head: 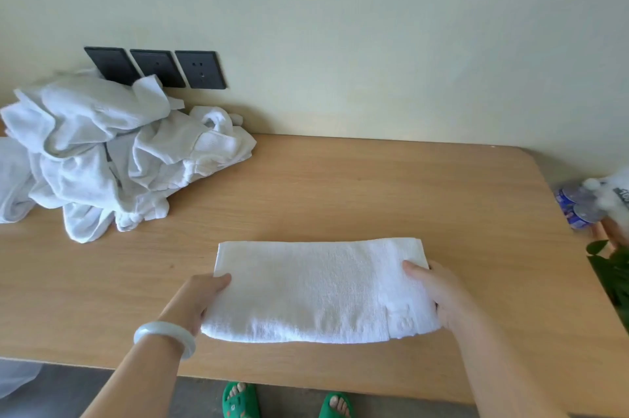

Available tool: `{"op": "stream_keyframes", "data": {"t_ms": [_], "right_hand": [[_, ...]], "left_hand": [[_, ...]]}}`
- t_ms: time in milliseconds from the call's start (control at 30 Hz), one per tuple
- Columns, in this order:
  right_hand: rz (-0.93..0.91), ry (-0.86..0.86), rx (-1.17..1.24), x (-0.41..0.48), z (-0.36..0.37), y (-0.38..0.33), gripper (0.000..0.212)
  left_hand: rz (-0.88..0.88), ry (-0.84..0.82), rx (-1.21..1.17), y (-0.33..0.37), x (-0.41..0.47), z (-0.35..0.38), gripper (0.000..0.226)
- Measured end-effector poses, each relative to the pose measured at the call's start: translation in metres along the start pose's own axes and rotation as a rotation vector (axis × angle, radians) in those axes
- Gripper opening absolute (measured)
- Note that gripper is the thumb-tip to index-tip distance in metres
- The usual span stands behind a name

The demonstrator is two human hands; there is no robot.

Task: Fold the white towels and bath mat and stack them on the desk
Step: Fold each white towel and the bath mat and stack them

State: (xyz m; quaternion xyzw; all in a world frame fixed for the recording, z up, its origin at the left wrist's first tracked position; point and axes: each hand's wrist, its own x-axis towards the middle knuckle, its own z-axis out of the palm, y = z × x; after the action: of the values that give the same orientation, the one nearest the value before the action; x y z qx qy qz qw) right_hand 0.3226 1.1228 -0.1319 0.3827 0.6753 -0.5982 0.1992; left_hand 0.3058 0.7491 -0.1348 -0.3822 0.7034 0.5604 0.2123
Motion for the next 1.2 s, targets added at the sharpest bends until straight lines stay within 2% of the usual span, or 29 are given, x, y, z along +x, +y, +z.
{"op": "stream_keyframes", "data": {"t_ms": [133,367,433,567,733,900,1033,1133,1200], "right_hand": [[-0.219,-0.034,-0.023,-0.018,0.02,-0.027,0.022],[-0.444,-0.148,-0.024,-0.067,0.104,-0.083,0.021],[-0.479,-0.191,-0.029,-0.082,0.145,-0.095,0.025],[-0.531,-0.311,-0.066,-0.114,0.246,-0.105,0.019],[-0.511,-0.401,-0.193,-0.151,0.401,-0.097,0.023],[-0.422,-0.429,-0.205,-0.176,0.549,-0.082,0.024],[-0.38,-0.448,-0.181,-0.186,0.643,-0.077,0.027],[-0.366,-0.407,-0.15,-0.182,0.691,-0.074,0.033],[-0.329,-0.34,-0.215,-0.169,0.713,-0.066,0.033]], "left_hand": [[0.155,0.011,-0.001,0.012,-0.02,-0.023,0.015],[0.307,0.098,-0.047,0.041,-0.038,-0.107,0.011],[0.327,0.142,-0.052,0.043,-0.034,-0.143,0.01],[0.329,0.223,-0.006,0.033,-0.003,-0.234,0.007],[0.276,0.262,0.136,0.008,0.058,-0.384,0.014],[0.223,0.25,0.254,-0.001,0.104,-0.539,0.008],[0.224,0.262,0.315,0.013,0.143,-0.642,0.011],[0.215,0.297,0.366,0.029,0.178,-0.697,0.021],[0.188,0.37,0.447,0.03,0.202,-0.716,0.041]]}}
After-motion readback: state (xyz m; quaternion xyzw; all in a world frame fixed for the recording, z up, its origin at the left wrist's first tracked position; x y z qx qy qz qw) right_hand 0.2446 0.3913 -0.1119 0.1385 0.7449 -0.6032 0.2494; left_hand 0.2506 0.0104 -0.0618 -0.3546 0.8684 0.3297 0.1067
